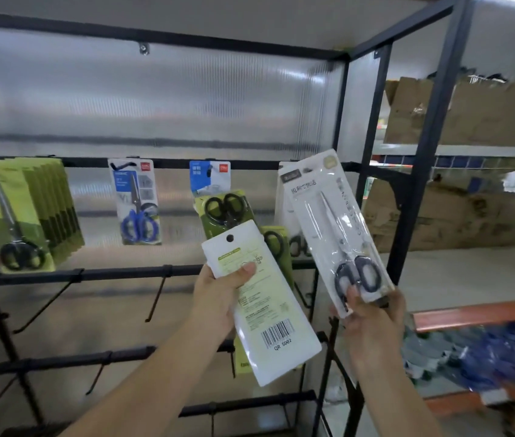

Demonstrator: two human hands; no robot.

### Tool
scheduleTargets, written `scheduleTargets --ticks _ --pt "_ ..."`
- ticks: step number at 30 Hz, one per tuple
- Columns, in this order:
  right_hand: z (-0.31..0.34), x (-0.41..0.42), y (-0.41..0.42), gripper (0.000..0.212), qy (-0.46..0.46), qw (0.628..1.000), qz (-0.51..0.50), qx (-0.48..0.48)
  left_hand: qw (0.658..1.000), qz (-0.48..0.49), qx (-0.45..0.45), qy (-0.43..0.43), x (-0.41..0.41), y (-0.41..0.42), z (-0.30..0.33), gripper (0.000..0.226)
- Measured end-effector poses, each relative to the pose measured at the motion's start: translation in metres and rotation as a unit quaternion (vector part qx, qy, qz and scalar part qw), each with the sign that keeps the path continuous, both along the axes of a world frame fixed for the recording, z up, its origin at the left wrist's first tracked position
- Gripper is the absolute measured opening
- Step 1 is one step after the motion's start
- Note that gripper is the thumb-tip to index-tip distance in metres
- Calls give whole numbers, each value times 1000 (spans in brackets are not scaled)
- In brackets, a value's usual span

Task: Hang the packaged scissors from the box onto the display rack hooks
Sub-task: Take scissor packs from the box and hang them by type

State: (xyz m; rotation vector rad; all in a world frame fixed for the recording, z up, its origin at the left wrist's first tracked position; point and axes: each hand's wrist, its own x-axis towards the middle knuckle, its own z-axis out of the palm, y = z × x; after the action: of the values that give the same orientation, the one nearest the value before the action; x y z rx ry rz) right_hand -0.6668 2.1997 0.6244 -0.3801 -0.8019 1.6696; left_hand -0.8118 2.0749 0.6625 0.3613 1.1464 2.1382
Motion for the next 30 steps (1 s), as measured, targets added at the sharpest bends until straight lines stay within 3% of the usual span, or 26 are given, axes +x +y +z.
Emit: scheduleTargets --ticks 15,19,30 --pt "5 -8 -3 39 61 996 -40 -51 999 41 -7 14 -30 -22 -9 32" --pt "10 -8 -1 40 47 996 -47 -56 999 34 -2 28 -35 -25 -13 40" --pt "27 9 -5 38 4 995 -85 -50 999 42 -10 24 -31 -16 -15 34"
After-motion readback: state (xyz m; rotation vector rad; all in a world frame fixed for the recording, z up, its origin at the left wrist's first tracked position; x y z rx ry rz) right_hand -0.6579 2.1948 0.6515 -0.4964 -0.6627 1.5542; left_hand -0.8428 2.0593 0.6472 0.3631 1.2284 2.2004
